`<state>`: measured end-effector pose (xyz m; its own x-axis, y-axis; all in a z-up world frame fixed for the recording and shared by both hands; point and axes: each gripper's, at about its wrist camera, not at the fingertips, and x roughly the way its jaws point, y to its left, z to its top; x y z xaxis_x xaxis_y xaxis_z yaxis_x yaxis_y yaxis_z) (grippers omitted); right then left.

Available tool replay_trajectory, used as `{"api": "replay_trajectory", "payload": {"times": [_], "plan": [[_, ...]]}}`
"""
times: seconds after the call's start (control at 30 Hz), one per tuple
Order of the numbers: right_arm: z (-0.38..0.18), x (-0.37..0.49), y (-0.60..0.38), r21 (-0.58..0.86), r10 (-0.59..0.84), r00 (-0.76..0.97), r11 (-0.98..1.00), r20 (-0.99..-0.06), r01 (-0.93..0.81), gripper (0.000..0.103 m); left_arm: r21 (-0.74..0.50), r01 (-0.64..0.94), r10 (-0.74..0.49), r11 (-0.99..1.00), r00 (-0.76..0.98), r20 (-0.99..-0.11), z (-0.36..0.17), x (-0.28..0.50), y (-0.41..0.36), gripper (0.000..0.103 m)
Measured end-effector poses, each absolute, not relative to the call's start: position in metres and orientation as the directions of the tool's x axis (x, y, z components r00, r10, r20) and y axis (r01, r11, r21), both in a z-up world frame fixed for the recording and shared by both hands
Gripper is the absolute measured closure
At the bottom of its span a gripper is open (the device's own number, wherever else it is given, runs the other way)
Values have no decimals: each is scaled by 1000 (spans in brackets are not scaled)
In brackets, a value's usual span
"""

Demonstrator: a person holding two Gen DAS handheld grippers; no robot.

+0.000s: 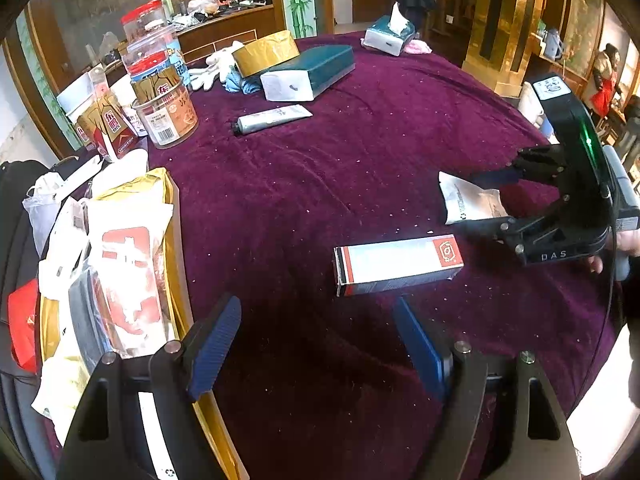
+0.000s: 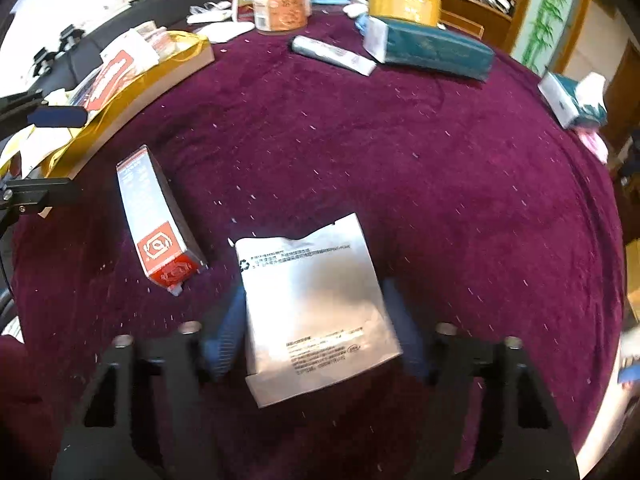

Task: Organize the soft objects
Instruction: 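Close right gripper on white sachet while left approaches red-and-white box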

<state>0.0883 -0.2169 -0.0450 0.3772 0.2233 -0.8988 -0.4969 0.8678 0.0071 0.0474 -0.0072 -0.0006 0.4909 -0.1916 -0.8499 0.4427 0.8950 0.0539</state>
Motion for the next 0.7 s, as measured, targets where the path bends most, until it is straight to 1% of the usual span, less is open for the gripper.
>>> {"api": "replay_trajectory", "payload": {"times": [0.07, 0.1, 0.2, 0.3, 0.4, 0.47, 0.53, 0.57, 0.6, 0.67, 0.7], "plan": [[-44, 85, -218, 4, 205, 376, 882, -904, -472, 44, 44, 447, -203, 894, 489, -849, 0, 47, -7, 23], [-44, 86, -219, 8, 190, 379, 901, -906, -434, 46, 39, 449, -208, 892, 487, -848, 1, 46, -6, 23], [-43, 85, -221, 25, 185, 390, 925, -902, -379, 47, 16, 451, -229, 892, 482, -846, 2, 45, -6, 23], [-41, 89, -243, 175, 280, 384, 942, -880, -287, 48, 8, 451, -237, 892, 482, -844, 3, 46, -8, 23], [-43, 93, -268, 347, 400, 387, 916, -831, -201, 49, 79, 502, -217, 862, 504, -836, 3, 48, -19, 23], [-47, 94, -283, 463, 485, 396, 873, -780, -156, 50, 159, 544, -181, 824, 519, -835, 2, 48, -30, 23], [-54, 96, -301, 584, 573, 405, 804, -712, -112, 52, 226, 596, -175, 771, 539, -824, 3, 46, -40, 23], [-62, 97, -315, 679, 642, 414, 731, -645, -76, 54, 246, 617, -180, 748, 545, -819, 3, 46, -43, 23], [-69, 97, -325, 742, 689, 422, 668, -590, -52, 59, 266, 638, -186, 723, 551, -813, 4, 46, -47, 23], [-79, 97, -340, 830, 752, 441, 557, -489, -29, 65, 298, 677, -194, 673, 550, -812, 4, 47, -54, 23], [-82, 98, -345, 854, 769, 444, 519, -460, -15, 70, 315, 695, -193, 646, 548, -814, 3, 48, -58, 23]]}}
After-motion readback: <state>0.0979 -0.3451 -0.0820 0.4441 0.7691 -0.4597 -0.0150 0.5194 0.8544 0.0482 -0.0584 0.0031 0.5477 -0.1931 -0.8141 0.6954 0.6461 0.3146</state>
